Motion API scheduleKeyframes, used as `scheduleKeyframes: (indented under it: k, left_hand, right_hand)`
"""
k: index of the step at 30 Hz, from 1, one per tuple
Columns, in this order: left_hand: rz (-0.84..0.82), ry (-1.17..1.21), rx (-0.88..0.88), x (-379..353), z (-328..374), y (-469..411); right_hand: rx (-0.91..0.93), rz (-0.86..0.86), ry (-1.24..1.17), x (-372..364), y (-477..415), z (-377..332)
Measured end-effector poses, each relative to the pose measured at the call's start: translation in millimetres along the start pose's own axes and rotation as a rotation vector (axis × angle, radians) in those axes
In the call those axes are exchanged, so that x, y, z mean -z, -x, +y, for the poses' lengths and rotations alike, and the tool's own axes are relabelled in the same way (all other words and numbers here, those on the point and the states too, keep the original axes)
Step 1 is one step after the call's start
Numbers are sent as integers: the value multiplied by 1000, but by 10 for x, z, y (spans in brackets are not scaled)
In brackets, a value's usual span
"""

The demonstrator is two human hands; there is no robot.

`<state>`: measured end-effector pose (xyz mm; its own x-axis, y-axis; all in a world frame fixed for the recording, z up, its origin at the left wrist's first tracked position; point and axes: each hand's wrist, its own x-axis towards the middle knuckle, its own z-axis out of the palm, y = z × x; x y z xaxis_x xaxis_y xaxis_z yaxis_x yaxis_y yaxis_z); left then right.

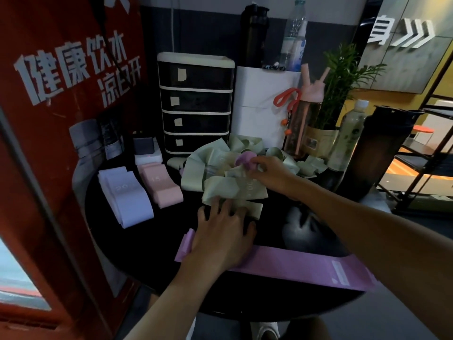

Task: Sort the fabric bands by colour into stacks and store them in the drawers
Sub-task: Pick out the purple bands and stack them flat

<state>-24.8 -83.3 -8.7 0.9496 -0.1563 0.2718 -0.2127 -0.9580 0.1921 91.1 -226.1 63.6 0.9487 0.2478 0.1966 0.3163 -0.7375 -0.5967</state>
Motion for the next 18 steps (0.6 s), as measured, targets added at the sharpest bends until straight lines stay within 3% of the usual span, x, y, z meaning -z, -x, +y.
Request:
scheduleKeyframes:
  k: [8,18]
  left_hand:
    - [-85,-26,22,51,14,5]
    - [253,75,-68,321,64,36]
  right_hand:
    - [198,226,-56,428,226,-269]
    - [269,404,-171,1103,532,-646]
